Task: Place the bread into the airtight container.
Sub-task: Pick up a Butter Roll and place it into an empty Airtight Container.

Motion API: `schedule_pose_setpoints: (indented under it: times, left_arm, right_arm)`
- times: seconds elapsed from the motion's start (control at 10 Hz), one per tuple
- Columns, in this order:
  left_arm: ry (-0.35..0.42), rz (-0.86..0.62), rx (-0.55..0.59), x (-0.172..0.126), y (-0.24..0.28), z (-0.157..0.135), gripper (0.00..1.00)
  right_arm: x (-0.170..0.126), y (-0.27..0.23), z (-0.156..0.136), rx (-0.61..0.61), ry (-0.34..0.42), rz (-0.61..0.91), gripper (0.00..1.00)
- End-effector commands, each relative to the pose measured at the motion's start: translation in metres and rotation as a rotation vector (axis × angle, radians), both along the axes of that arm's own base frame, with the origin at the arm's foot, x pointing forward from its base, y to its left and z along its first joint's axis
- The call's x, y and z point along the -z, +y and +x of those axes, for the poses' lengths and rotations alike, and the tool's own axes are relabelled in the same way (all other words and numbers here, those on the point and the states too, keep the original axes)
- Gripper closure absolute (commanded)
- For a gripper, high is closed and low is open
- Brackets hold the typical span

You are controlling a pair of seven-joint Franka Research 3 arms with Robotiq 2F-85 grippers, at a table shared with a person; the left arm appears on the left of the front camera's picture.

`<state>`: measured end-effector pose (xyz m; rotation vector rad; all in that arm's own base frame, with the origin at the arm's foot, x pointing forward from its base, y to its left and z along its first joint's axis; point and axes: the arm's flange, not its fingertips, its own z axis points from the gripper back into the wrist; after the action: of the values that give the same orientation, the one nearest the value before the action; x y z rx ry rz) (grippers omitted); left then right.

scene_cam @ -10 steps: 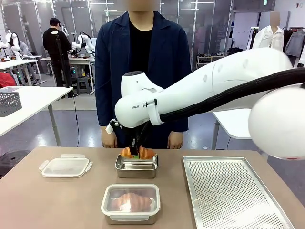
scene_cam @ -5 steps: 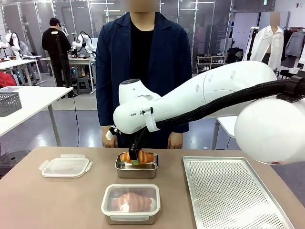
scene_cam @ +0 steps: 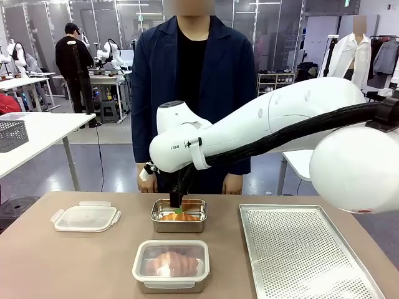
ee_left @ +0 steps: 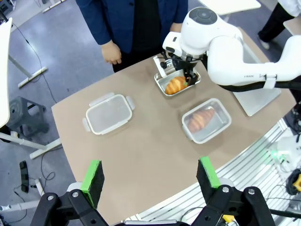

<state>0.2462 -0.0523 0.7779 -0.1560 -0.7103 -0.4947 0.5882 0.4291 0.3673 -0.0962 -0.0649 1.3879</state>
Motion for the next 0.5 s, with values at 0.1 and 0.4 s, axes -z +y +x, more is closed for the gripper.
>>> schedule_pose_setpoints:
  times: [0.1, 0.4]
  left_arm:
    - [0.0, 0.001, 0.014, -0.0005, 0.0008, -0.0007, 0.0]
    - [0.0, 0.001, 0.014, -0.0005, 0.0008, -0.0007, 0.0]
  right_arm:
    - [0.0039, 0.0029, 0.001, 0.019, 0.0, 0.001, 0.0]
    - [0.0039, 0.0029, 0.001, 0.019, 0.0, 0.001, 0.0]
